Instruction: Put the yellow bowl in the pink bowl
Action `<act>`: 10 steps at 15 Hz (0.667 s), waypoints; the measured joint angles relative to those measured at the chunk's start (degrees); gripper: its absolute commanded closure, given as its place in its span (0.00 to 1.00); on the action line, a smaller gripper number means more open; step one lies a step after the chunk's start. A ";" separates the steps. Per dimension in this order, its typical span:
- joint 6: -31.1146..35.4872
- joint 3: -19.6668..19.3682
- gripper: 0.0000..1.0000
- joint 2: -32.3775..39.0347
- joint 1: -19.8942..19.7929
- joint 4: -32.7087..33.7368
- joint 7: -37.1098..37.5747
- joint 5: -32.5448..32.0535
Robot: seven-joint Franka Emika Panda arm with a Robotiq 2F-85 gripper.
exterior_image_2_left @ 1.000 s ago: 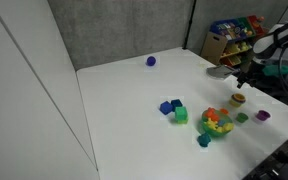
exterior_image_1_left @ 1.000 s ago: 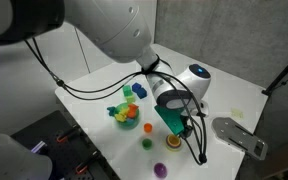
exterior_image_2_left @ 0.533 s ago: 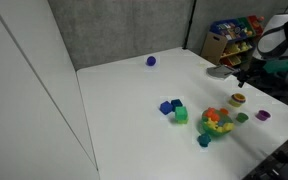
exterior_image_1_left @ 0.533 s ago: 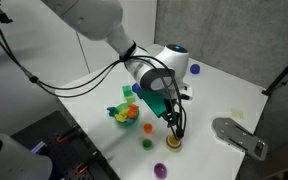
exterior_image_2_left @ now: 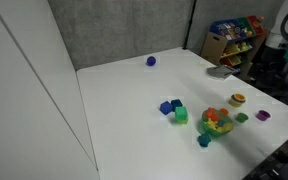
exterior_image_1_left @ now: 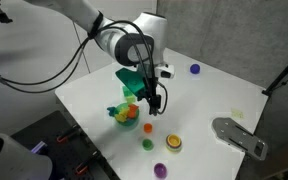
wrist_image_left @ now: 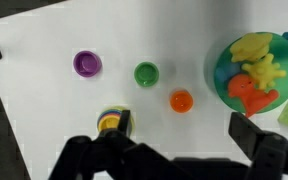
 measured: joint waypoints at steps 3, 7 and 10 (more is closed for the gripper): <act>-4.63 1.36 0.00 -7.50 0.19 -2.18 0.15 -2.57; -10.62 3.37 0.00 -16.03 0.20 -3.24 0.15 -2.59; -12.62 3.85 0.00 -19.37 0.20 -3.44 0.13 -2.55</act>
